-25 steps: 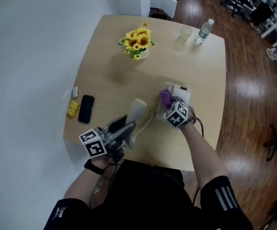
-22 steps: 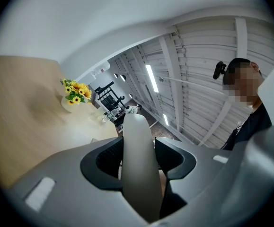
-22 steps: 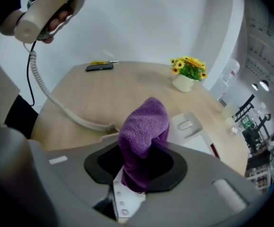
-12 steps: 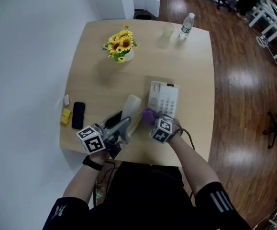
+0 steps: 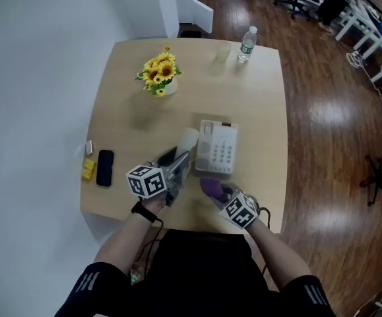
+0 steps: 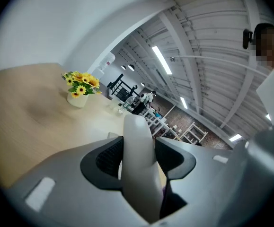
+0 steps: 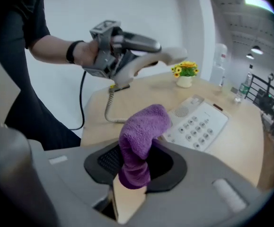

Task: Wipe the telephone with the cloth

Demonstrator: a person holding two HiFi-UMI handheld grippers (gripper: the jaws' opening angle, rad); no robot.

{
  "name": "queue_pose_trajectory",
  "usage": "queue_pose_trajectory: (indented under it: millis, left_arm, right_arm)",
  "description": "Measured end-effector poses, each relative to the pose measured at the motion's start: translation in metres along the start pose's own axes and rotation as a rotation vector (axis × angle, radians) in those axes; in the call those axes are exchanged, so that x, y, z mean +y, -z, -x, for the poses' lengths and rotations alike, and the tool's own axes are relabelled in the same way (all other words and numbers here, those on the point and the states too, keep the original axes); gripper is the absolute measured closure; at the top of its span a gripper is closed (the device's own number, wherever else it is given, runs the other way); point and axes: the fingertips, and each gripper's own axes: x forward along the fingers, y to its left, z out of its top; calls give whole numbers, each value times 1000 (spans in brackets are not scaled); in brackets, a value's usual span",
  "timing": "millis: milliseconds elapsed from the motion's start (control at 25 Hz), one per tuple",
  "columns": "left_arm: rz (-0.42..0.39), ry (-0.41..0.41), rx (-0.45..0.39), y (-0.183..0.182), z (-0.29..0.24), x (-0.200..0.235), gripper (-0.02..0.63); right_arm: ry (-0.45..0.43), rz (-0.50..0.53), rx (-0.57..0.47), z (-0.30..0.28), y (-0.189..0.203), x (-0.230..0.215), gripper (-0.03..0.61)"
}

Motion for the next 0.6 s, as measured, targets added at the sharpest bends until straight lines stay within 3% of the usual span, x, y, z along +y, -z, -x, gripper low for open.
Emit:
queue_pose_trajectory:
  millis: [360, 600]
  left_arm:
    - [-108, -264, 103, 32, -94, 30, 408]
    - [-190, -433, 167, 49, -119, 43, 408]
  right_arm:
    - [182, -213, -160, 96, 26, -19, 449]
    - [224, -276, -238, 122, 21, -32, 449]
